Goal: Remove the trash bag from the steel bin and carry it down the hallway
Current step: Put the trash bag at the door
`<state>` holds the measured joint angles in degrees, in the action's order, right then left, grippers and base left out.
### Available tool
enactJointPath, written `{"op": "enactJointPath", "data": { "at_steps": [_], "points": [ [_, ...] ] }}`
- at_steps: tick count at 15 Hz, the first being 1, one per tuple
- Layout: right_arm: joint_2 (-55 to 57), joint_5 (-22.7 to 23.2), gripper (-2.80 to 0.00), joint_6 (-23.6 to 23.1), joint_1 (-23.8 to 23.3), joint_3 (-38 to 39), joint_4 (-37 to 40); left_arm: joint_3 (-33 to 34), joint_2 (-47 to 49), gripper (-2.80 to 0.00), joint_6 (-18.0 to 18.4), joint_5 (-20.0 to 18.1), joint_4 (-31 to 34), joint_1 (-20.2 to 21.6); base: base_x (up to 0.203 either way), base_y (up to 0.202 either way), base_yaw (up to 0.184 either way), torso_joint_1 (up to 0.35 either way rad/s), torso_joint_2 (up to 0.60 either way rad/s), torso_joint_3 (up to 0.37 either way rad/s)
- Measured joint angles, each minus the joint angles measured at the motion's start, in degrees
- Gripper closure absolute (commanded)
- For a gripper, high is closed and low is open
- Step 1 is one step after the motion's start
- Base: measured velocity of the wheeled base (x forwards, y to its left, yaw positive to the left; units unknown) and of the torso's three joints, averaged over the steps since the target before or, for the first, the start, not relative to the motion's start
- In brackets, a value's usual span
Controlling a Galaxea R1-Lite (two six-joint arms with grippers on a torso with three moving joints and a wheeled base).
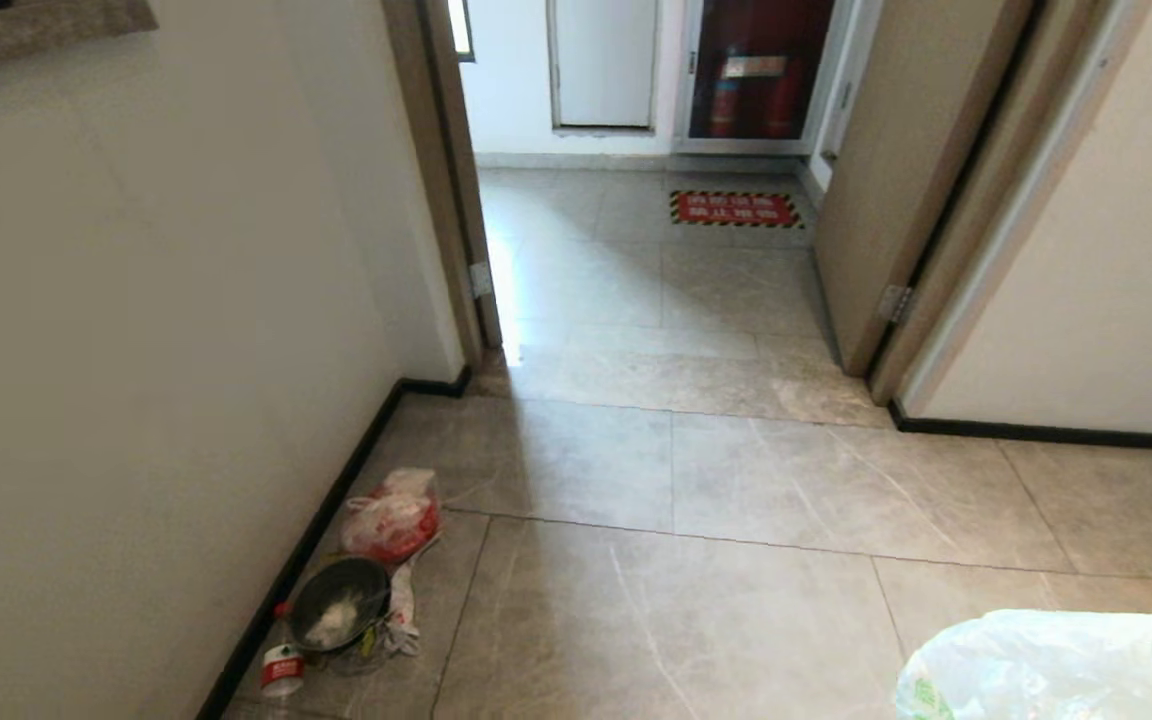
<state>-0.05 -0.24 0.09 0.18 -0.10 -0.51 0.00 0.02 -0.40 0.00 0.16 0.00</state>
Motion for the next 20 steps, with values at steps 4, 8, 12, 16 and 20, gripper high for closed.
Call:
{"op": "enactJointPath", "data": {
  "at_steps": [4, 8, 12, 16, 20],
  "points": [
    [0.00, -0.04, 0.00, 0.02, -0.05, 0.00, 0.02, 0.00, 0.00, 0.00, 0.00, 0.00, 0.01, 0.00, 0.003, -0.016, 0.167, 0.003, 0.00, 0.004],
    [0.00, -0.02, 0.00, 0.01, -0.05, 0.00, 0.02, 0.00, 0.00, 0.00, 0.05, -0.02, -0.02, 0.00, 0.001, -0.019, 0.167, 0.000, 0.00, 0.006],
    [0.00, -0.02, 0.00, 0.01, 0.00, 0.00, 0.06, 0.00, 0.00, 0.00, 0.00, -0.02, 0.05, 0.00, -0.001, -0.018, 0.166, 0.000, 0.00, 0.001],
    [0.00, -0.02, 0.00, 0.01, -0.05, 0.00, 0.07, 0.00, 0.00, 0.00, 0.02, 0.00, 0.01, 0.00, 0.002, -0.017, 0.168, 0.001, 0.01, 0.001],
    [0.00, -0.02, 0.00, 0.01, -0.02, 0.00, 0.10, 0.00, 0.00, 0.00, -0.02, 0.00, 0.02, 0.00, 0.002, -0.017, 0.167, 0.001, 0.00, 0.004]
  ]
}}
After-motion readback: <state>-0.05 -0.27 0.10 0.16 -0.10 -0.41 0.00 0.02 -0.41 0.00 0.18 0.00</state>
